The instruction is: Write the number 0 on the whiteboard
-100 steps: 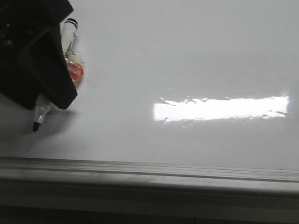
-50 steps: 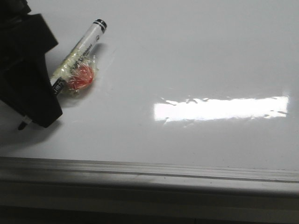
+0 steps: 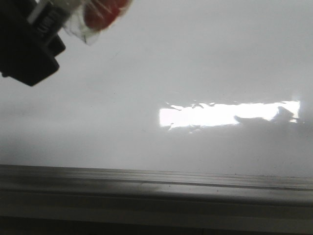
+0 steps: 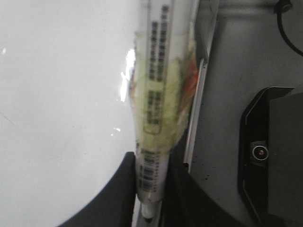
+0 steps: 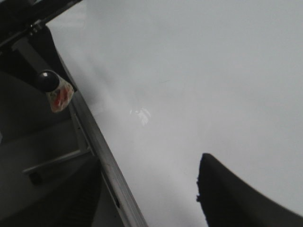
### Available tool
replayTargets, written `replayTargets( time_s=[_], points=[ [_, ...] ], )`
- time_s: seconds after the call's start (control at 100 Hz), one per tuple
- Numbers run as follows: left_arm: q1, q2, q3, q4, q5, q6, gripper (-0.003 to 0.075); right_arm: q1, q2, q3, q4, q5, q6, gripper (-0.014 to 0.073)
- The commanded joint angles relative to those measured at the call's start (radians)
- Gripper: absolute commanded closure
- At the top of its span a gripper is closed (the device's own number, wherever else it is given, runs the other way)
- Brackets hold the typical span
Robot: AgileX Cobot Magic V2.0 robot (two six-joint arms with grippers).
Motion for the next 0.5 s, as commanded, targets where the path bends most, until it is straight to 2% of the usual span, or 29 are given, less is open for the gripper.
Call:
replayTargets(
  time_s=[0.0,0.14,0.32,0.49],
  points=[
    [-0.026,-0.035,-0.024,0.06,-0.053,0.001,0.074,0.035,0.081,-0.077,0.061,-0.027,-0.061,0.0169],
    [-0.027,-0.043,-0.024,0.083,-0.05,0.001,0.074,0.151,0.178,-0.124,0.147,-0.051,-0.154,0.0169],
    [-0.027,-0.043,-0.024,0.083,-0.05,0.001,0.074,0.304,0.274,-0.141,0.137,-0.184,-0.164,0.0169],
    [-0.027,-0.043,-0.024,0.083,-0.05,0.001,0.074,0.36,0.346,-0.141,0.135,-0.294,-0.164,0.0169]
  ],
)
